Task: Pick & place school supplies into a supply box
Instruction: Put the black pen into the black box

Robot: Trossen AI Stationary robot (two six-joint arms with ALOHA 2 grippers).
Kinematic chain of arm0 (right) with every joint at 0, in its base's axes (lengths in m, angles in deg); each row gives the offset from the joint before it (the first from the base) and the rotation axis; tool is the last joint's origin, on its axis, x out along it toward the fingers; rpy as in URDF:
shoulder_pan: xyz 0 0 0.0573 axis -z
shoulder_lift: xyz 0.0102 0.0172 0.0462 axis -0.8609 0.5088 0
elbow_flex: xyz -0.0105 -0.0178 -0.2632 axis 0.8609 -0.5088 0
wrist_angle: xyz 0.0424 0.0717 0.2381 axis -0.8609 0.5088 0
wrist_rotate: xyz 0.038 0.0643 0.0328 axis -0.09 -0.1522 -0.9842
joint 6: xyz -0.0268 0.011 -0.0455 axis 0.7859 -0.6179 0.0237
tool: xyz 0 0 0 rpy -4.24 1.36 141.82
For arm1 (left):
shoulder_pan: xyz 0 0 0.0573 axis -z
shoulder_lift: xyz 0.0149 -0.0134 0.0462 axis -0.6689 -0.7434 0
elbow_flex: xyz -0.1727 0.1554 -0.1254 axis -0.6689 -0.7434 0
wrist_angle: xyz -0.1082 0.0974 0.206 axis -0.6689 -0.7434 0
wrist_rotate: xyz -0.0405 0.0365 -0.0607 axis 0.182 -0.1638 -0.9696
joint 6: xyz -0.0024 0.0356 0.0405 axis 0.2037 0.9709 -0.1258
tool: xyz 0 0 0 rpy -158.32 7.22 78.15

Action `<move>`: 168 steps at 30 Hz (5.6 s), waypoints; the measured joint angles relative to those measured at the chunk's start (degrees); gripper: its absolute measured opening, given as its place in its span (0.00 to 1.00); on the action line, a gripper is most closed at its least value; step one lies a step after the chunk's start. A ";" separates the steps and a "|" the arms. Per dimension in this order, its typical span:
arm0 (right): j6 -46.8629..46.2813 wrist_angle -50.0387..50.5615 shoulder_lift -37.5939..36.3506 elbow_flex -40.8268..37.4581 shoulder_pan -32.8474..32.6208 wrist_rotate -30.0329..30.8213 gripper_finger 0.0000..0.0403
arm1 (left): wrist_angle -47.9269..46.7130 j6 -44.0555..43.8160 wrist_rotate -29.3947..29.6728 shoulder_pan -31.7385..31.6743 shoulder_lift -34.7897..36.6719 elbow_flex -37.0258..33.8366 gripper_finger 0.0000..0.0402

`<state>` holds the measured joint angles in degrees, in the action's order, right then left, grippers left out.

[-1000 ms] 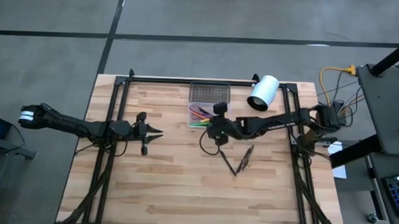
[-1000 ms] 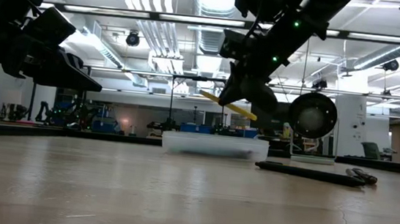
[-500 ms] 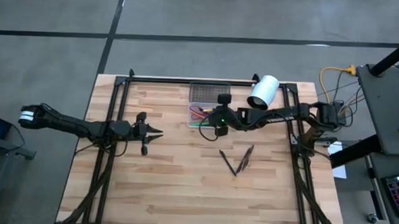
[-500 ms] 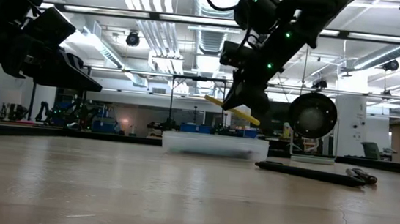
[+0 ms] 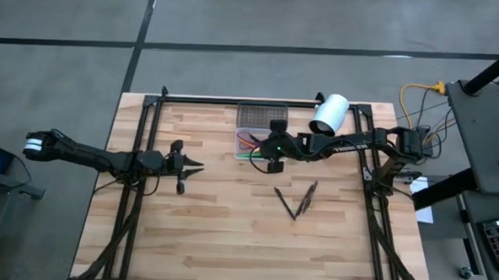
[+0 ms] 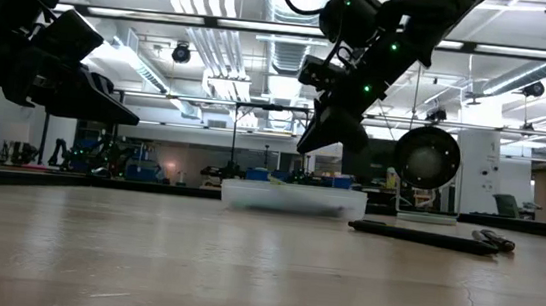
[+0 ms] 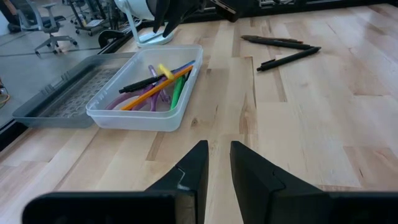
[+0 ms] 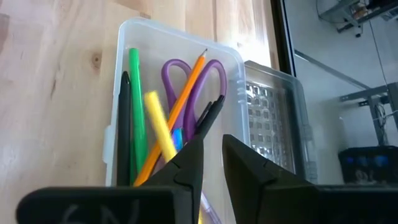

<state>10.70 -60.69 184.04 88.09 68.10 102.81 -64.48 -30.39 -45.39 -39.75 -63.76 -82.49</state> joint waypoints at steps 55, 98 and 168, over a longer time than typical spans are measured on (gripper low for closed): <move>-5.33 42.32 -0.68 4.17 -5.05 -26.19 0.13 | -0.01 0.00 -0.01 0.01 0.00 0.00 0.13; -14.01 34.28 -5.31 -0.01 -18.32 -20.40 0.13 | -0.01 0.00 -0.01 0.00 0.01 0.00 0.13; 4.06 34.02 1.16 -6.46 -21.99 -20.61 0.05 | -0.01 0.00 -0.01 -0.01 -0.32 0.00 0.13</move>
<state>14.76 -26.67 185.20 81.63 46.11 82.19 -64.49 -30.39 -45.40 -39.76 -64.07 -82.49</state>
